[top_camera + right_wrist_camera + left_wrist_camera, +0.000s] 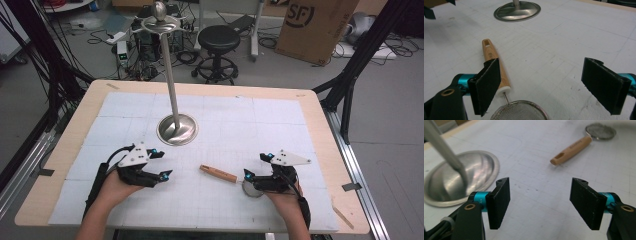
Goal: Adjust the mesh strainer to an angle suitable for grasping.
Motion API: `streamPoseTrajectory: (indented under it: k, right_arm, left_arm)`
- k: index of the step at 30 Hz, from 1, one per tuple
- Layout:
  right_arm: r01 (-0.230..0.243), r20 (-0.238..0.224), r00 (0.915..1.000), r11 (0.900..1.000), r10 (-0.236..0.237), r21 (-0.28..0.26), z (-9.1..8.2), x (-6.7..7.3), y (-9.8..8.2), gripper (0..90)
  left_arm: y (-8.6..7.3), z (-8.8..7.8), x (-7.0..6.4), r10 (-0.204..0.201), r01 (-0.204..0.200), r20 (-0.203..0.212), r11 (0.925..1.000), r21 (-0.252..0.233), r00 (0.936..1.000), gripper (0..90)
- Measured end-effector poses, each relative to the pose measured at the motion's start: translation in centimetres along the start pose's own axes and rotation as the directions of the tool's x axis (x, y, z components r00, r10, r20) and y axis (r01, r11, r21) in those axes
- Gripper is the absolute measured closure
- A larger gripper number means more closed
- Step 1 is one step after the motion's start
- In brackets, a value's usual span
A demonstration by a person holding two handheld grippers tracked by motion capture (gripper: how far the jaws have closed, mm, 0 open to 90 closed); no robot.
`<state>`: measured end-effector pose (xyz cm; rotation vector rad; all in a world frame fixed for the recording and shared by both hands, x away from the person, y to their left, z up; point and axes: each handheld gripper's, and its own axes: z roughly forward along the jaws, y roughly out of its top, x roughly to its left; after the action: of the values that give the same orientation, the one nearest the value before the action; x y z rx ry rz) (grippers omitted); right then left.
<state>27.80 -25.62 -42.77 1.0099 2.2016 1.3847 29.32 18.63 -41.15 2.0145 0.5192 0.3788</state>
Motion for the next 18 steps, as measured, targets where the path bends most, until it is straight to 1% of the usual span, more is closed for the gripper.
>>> streamPoseTrajectory:
  k: [1, 2, 4, 5, 8, 13, 18]
  right_arm:
    - [0.005, 0.001, 1.0000, 1.000, -0.005, -0.002, 0.1, 0.0, 0.0, 15.0]
    - [0.004, 0.003, 1.0000, 1.000, -0.004, 0.000, 0.1, 0.0, 0.0, 15.0]
    - [0.004, 0.000, 1.0000, 1.000, -0.004, 0.004, 0.1, 0.1, 0.0, 15.0]
    - [0.006, 0.001, 1.0000, 1.000, -0.006, 0.004, 0.1, 0.1, 0.0, 15.0]
    - [0.007, 0.004, 1.0000, 1.000, -0.007, 0.000, 0.1, 0.1, 0.0, 15.0]
    - [0.002, 0.004, 1.0000, 1.000, -0.002, 0.002, 0.1, 0.0, 0.0, 15.0]
    - [-0.003, 0.003, 1.0000, 1.000, 0.003, 0.006, 0.2, 0.0, 0.0, 15.0]
  left_arm:
    - [0.0, -0.4, 0.3, -0.009, 0.008, -0.017, 0.9999, -0.012, 0.9998, 31.5]
    - [0.0, -0.8, 0.6, -0.019, 0.018, -0.023, 0.9993, -0.031, 0.9996, 30.8]
    - [-0.1, -1.3, 0.9, -0.036, 0.035, -0.015, 0.9978, -0.056, 0.9993, 30.2]
    - [-0.2, -1.5, 1.0, -0.037, 0.036, -0.014, 0.9975, -0.061, 0.9992, 29.7]
    - [-0.3, -1.8, 1.3, -0.049, 0.047, -0.029, 0.9967, -0.067, 0.9984, 26.0]
    - [-0.4, -2.3, 1.7, -0.053, 0.050, -0.043, 0.9955, -0.081, 0.9976, 23.8]
    - [-0.8, -2.7, 2.2, -0.072, 0.067, -0.056, 0.9937, -0.089, 0.9958, 20.7]
